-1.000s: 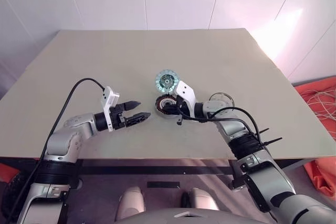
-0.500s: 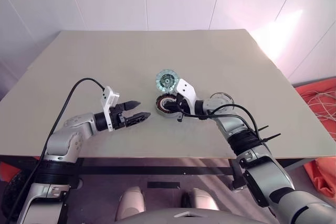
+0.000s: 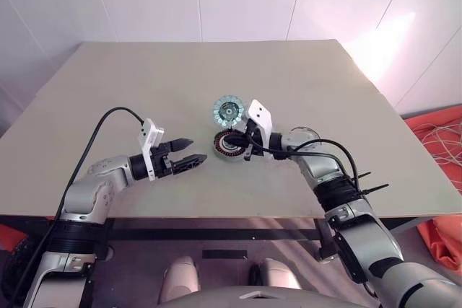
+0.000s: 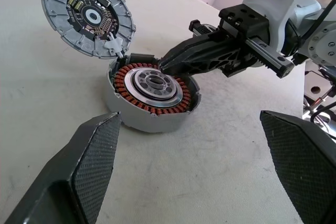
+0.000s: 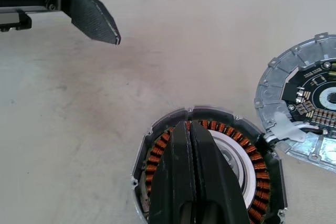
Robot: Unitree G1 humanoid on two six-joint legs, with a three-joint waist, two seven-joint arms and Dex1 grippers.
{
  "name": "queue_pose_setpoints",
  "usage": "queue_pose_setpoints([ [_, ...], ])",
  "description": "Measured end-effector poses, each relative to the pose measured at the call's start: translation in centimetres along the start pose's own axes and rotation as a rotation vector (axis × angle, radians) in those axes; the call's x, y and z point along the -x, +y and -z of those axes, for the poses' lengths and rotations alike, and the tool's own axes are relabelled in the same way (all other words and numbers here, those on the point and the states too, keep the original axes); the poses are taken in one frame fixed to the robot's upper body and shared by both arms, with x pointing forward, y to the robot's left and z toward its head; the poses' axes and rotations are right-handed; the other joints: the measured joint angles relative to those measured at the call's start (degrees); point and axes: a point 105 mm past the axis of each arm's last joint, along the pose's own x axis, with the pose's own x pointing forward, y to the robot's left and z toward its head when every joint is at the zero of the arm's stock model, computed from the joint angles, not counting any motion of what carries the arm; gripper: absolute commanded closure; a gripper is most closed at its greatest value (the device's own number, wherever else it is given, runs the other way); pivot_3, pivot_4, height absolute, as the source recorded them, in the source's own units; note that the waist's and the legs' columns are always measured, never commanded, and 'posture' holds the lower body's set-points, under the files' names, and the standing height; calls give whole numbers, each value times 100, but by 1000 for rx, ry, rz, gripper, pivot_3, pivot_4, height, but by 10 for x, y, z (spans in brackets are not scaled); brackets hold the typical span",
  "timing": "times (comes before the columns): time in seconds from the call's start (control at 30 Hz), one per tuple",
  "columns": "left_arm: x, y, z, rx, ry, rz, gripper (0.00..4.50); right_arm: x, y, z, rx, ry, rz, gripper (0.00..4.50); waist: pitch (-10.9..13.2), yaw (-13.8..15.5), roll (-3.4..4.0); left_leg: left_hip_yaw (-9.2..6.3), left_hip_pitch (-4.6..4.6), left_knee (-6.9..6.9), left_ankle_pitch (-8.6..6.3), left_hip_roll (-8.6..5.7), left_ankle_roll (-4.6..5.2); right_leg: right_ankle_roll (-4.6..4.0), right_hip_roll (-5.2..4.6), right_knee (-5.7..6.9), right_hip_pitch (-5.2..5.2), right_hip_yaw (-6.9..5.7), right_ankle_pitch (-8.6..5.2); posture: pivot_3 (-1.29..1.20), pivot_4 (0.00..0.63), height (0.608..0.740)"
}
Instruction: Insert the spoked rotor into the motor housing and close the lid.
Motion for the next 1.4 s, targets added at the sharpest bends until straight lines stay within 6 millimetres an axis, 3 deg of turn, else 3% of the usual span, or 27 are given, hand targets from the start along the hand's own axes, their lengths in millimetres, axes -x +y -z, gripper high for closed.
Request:
queue_pose_setpoints([
  [0.3, 1, 0, 0, -2, 2, -2, 0, -12, -7, 15, -53, 27, 42, 4488, 0, 0, 0, 0, -4, 0, 0, 0, -1, -1, 0, 0, -3, 0, 0, 0, 0, 740],
  [0.7, 1, 1, 0, -3, 3, -3, 0, -12, -11, 17, -31, 37, 83, 4488, 0, 0, 0, 0, -2, 0, 0, 0, 0, -1, 0, 1, -3, 0, 0, 0, 0, 740],
  [1.07, 1, 1, -1, -5, 2, -4, 0, -8, -15, -5, 5, -28, 81, 4488, 0, 0, 0, 0, -3, -1, 0, 0, 0, -1, 0, 1, -4, 0, 0, 0, 0, 740],
  [1.23, 1, 2, -1, -4, 5, -7, 0, -14, -2, 20, -51, 16, 63, 4488, 0, 0, 0, 0, -4, -1, 0, 0, 0, -1, 0, 0, -4, 0, 0, 0, 0, 740],
  [1.4, 2, 3, -1, -5, 8, -10, 0, -16, -5, 24, -58, 2, 97, 4488, -1, -3, -1, 1, 23, -1, -3, 1, 3, 2, 0, 0, 20, 0, -1, 0, 0, 740],
])
